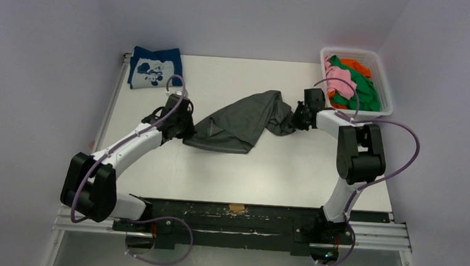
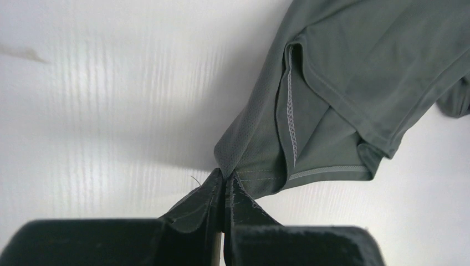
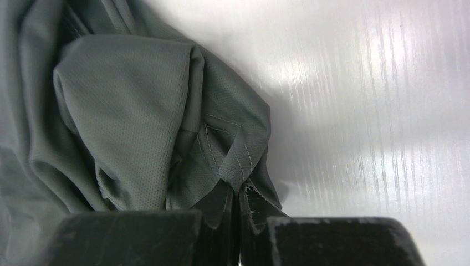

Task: Fold and stack the t-shirts
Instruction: Flatten out the tshirt

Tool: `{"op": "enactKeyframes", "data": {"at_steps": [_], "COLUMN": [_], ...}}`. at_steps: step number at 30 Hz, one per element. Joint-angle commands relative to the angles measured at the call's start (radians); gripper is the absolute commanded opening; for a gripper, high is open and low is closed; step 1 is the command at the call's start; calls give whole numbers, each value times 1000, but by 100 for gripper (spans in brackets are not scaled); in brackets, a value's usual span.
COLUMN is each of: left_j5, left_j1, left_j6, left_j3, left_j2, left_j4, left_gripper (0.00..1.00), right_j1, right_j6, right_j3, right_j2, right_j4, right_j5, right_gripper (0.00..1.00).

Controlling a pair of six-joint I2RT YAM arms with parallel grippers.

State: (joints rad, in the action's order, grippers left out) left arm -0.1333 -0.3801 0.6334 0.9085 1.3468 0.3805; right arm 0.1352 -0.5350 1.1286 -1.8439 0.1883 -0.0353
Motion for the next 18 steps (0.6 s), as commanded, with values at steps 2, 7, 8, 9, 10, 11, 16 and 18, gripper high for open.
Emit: {"op": "enactKeyframes", "data": {"at_steps": [2, 7, 8, 9, 10, 11, 16, 18], "left_j5": [-244, -319, -326, -330, -335, -339, -358, -350], "left_j1": [15, 81, 95, 109, 120, 129, 142, 142], "left_j6": [-115, -220, -240, -264, -281, -301, -395, -426], "left_j3": [100, 158, 164, 166, 167, 165, 149, 154], "left_j2": [-94, -193, -216, -239, -268, -296, -428, -474], "left_j4": [-92, -181, -199, -244, -274, -307, -461, -492], "left_gripper": [0, 0, 0, 0, 0, 0, 0, 0], "right_j1": [-2, -4, -5, -5, -6, -6, -13, -13], "right_j6": [33, 126, 152, 179, 201, 224, 296, 321], "right_j3": [74, 143, 162, 181, 192, 198, 149, 163], "right_j2": [143, 287, 313, 341, 368, 401, 583, 625], "right_j4": [-55, -79, -85, -94, -110, -135, -354, -371], "right_j5": [160, 334, 370, 401, 430, 448, 420, 427], "right_gripper": [0, 0, 0, 0, 0, 0, 0, 0]}}
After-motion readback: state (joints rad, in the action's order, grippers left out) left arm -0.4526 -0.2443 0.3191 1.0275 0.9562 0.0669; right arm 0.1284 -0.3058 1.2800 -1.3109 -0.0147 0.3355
